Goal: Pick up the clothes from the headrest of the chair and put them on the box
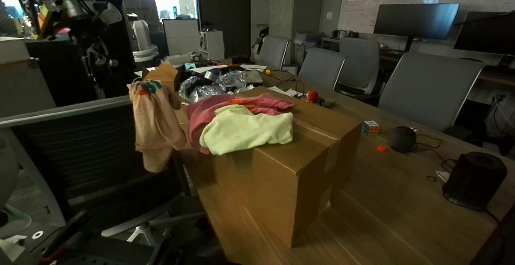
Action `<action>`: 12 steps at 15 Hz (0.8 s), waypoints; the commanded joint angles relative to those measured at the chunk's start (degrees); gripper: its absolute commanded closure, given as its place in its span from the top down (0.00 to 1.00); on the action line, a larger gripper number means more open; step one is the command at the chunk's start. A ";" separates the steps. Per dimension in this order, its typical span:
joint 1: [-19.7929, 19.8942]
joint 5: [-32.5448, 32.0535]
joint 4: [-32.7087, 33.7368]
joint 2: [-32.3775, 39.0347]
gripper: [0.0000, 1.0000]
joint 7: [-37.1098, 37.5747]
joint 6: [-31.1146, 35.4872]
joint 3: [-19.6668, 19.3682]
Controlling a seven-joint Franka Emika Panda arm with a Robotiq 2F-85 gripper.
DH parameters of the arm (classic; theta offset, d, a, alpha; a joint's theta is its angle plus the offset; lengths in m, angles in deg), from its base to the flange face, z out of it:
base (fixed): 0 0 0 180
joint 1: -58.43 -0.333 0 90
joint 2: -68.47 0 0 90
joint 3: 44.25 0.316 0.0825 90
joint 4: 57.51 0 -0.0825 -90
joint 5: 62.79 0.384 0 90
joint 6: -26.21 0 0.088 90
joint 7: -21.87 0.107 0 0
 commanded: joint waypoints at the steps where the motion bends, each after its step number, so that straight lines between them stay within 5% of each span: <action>1: 0.42 -0.01 -0.71 -1.63 1.00 -4.91 4.31 -0.50; 12: 3.72 3.37 -3.01 -1.50 1.00 -15.17 12.76 -3.64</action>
